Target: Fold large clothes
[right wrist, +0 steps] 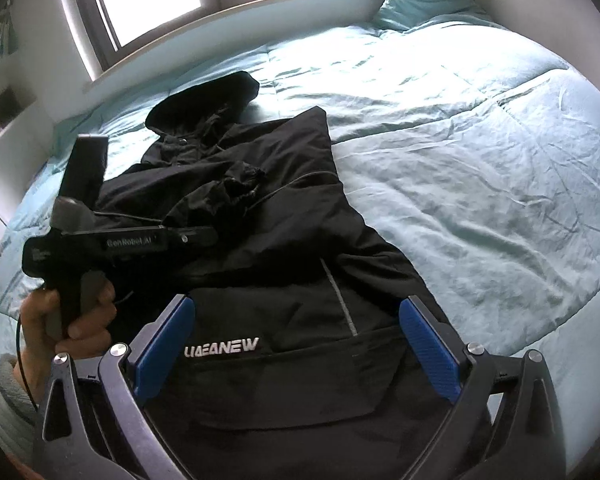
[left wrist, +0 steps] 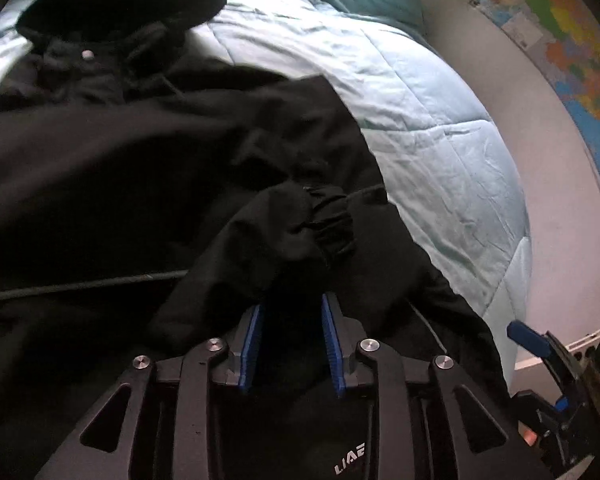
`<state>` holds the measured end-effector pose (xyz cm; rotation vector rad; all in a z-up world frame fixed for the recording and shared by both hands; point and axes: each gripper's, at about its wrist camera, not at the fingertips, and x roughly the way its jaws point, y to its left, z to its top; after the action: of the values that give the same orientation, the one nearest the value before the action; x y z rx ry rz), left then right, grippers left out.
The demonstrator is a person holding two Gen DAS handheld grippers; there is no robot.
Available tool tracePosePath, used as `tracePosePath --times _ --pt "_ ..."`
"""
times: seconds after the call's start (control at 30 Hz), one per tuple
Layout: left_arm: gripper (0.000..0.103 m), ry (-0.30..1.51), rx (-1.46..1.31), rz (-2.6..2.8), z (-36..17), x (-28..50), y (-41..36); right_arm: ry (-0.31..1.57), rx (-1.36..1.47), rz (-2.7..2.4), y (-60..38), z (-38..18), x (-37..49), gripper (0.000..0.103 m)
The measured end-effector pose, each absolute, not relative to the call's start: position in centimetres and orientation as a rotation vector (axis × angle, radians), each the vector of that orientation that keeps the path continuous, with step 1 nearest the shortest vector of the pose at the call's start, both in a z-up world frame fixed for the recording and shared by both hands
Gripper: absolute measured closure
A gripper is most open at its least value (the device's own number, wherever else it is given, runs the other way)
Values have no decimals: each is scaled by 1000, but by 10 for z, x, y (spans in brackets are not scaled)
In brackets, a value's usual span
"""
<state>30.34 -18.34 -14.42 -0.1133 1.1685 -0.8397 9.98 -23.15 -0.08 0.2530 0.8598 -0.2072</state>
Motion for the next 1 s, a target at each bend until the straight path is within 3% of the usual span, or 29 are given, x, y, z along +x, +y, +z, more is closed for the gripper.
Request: tracePosePath --times 0.17,0.23,0.37,0.5,0.7,0.77,0.87,1.0 --pt "71 1154 -127 -858 -116 290 -157 873 244 -183 -234 8 115 1" --pt "63 1140 -148 -882 -103 287 -144 881 248 -158 -232 12 128 1" --pt "62 1067 -188 -854 -73 277 -96 938 310 -72 -229 12 173 1" --pt "62 1006 -201 -765 -56 276 -51 1008 464 -5 -236 -8 224 15" --pt "62 972 -248 -629 -47 288 24 1067 550 -1 -234 -40 269 20" --pt "62 973 -269 -594 -53 292 38 1086 558 1 -231 -49 279 30" --pt "62 978 -284 -547 -60 298 57 1120 515 -6 -221 -56 288 55" --pt "62 1002 -259 -469 -75 308 66 1025 306 -70 -203 -24 276 67"
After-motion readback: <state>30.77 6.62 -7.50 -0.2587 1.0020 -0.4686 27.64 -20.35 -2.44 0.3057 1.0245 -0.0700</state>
